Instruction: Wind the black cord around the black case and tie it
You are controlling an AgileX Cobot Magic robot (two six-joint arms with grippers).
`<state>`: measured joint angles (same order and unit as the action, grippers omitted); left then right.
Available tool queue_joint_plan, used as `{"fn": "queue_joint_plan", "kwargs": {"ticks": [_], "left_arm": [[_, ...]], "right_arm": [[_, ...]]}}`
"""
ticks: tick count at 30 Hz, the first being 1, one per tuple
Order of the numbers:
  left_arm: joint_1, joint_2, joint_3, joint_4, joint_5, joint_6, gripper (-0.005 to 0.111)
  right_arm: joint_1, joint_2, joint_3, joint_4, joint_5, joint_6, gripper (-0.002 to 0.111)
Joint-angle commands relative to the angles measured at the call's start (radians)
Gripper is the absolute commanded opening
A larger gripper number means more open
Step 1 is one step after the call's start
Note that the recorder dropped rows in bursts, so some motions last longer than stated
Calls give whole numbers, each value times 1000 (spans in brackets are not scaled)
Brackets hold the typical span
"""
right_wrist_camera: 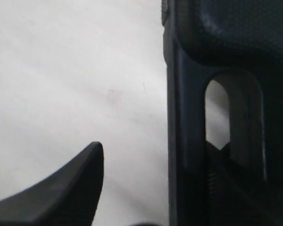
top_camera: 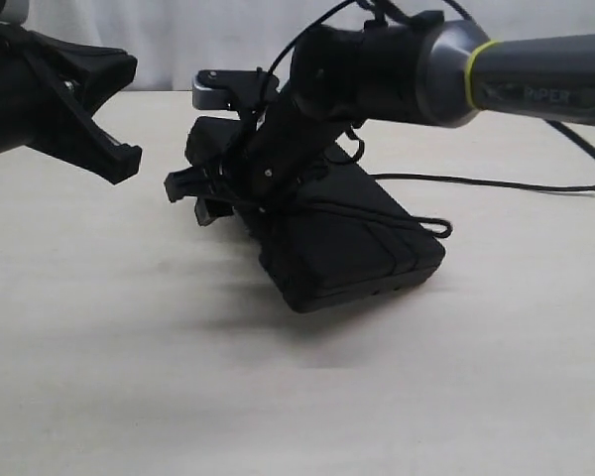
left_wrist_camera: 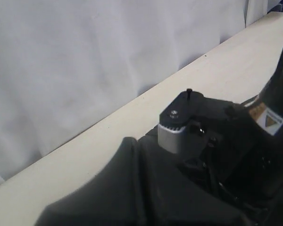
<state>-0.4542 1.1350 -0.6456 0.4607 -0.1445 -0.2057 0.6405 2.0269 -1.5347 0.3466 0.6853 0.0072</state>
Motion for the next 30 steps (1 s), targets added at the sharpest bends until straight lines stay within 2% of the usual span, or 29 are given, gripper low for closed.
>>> {"fn": "queue_joint_plan", "kwargs": {"ticks": [1,6,12,14,17,21,23,29,30], "left_arm": [[1,-7,4,-3,8,-3,0],[1,-7,4,-3,31,-1,0],[-1,43,6,34,66,33,0],[-1,113,9,80,41,33,0],[-1,200,10,137,-3,24,0],[-1,298,10,177,-65,18,0],[-1,324,10,177,-87,18,0],[-1,334,10,177,-118,18,0],[-1,334,10,177,-116,16,0]], "right_arm": [[-2,-41,-81,-17,95,-7,54],[-9,-32,-86,-124,105,51,54],[-157,-87,-121,-200,307,80,54],[-245,-90,-117,-283,394,102,54],[-341,-90,-79,-317,405,112,54],[-458,-87,14,-321,312,109,52],[-503,-86,69,-321,253,83,45],[-518,-86,220,-319,66,18,4],[-509,-86,237,-316,30,2,4]]}}
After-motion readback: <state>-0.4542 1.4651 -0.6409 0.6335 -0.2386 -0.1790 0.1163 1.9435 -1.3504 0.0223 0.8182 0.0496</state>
